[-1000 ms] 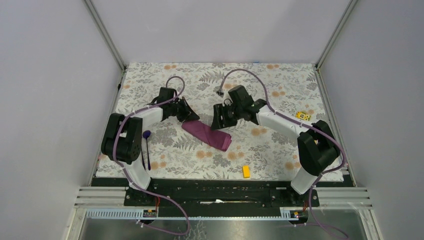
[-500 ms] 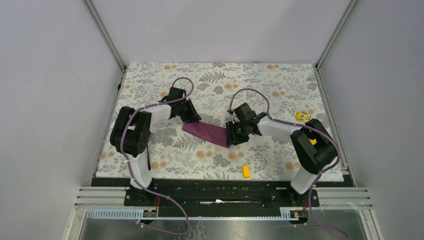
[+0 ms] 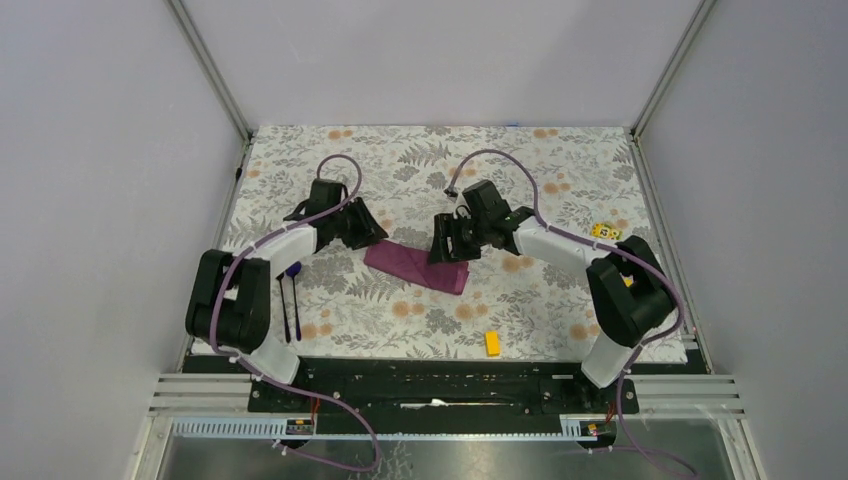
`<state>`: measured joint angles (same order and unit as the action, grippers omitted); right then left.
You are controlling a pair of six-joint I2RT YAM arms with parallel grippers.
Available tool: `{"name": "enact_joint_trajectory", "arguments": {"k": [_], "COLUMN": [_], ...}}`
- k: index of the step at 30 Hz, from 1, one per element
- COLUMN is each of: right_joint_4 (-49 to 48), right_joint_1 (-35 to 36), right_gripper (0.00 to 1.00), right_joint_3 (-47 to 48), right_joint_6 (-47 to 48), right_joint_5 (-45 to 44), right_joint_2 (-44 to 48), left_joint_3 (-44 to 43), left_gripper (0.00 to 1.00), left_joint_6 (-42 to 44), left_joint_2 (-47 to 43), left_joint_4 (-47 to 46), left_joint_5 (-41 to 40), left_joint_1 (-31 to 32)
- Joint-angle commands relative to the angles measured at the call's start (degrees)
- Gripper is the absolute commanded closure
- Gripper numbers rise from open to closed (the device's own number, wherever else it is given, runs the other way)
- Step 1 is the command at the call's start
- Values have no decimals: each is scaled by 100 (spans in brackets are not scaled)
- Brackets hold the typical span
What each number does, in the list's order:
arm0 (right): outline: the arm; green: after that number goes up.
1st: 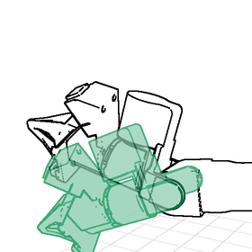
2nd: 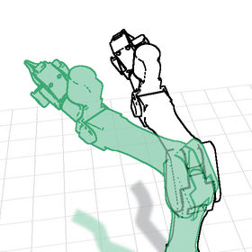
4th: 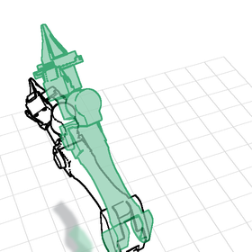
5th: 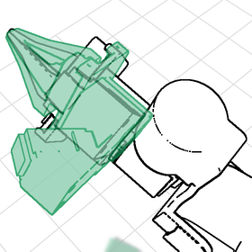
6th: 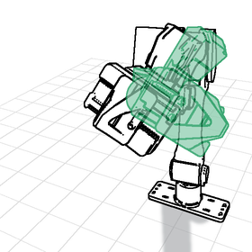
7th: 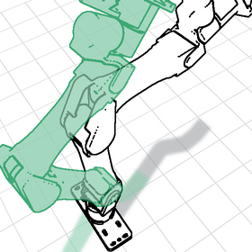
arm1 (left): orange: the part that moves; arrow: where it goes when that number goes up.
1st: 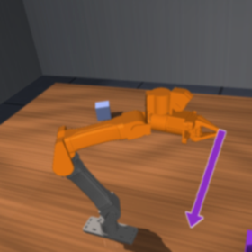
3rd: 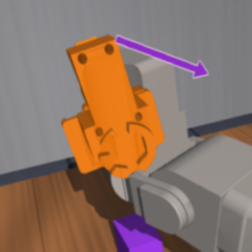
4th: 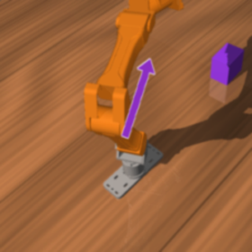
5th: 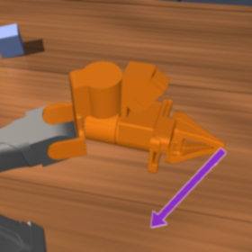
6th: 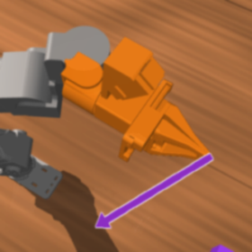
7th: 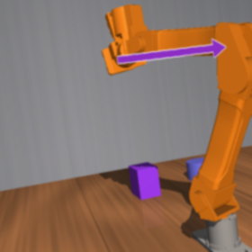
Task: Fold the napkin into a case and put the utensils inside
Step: Smooth out the smaller rectangle-folded napkin at the center of the board.
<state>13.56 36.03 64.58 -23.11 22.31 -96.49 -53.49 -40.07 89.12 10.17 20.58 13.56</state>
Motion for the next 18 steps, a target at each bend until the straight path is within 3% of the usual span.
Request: {"name": "enact_joint_trajectory", "arguments": {"k": [1, 8, 14, 18], "right_joint_4": [-959, -1533, -761, -376], "right_joint_1": [-324, -789, -758, -461], "right_gripper": [33, 40, 40, 36], "right_joint_3": [-254, -693, -531, -202], "right_joint_6": [-439, -269, 123, 177], "right_joint_5": [415, 261, 135, 64], "right_joint_2": [-442, -1163, -625, -240], "left_joint_3": [226, 18, -33, -72], "left_gripper": [64, 60, 53, 50], "left_joint_6": [-361, -372, -142, -332], "left_joint_2": [566, 1241, 406, 319], "left_joint_4": [-814, -954, -581, -647], "left_joint_5": [173, -67, 184, 475], "left_joint_1": [-296, -361, -328, -329]}}
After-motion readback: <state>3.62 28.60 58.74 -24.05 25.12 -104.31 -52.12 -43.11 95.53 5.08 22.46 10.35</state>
